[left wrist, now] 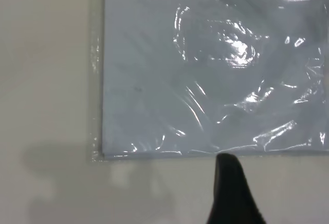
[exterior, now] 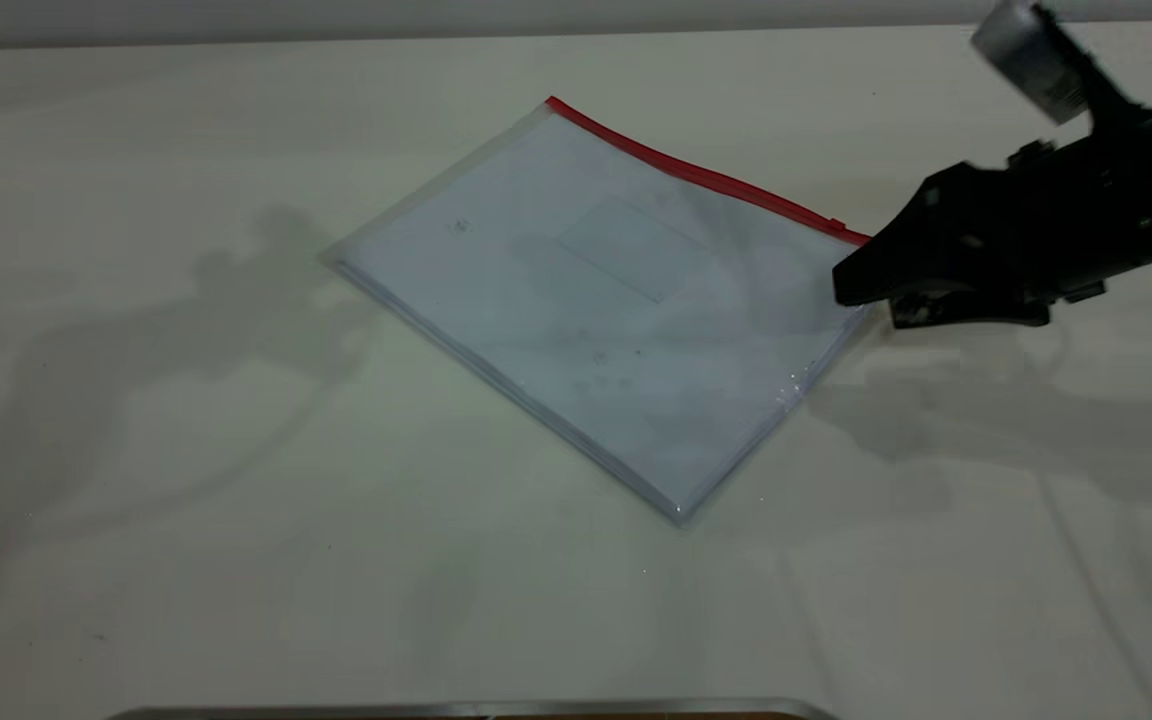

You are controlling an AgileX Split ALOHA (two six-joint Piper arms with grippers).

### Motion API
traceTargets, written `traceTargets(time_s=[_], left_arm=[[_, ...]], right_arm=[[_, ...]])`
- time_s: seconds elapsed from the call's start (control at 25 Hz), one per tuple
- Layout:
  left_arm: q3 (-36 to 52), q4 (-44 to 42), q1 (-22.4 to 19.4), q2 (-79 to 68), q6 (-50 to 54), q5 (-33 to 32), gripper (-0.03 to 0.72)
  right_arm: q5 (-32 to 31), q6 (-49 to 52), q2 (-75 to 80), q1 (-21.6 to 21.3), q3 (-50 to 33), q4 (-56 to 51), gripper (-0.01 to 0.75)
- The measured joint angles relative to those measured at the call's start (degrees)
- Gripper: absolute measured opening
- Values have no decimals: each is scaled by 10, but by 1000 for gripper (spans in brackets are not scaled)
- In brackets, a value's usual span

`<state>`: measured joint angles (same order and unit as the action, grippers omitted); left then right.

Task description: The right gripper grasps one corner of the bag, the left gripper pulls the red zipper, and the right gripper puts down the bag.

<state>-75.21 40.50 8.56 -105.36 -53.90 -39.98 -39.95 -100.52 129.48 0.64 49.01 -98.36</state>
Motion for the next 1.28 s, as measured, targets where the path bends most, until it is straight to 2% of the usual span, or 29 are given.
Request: traceTargets(time_s=[0.24, 0.64, 1.28], left_arm=[[0, -1, 1, 0, 0, 0, 515], [0, -1, 1, 0, -3, 0, 515], [0, -1, 1, 0, -3, -1, 515]], right_arm=[[0, 4, 65, -2, 69, 0, 576], [29, 7, 85, -58, 104, 3, 576], [-1, -37, 127, -59, 131, -41, 576]])
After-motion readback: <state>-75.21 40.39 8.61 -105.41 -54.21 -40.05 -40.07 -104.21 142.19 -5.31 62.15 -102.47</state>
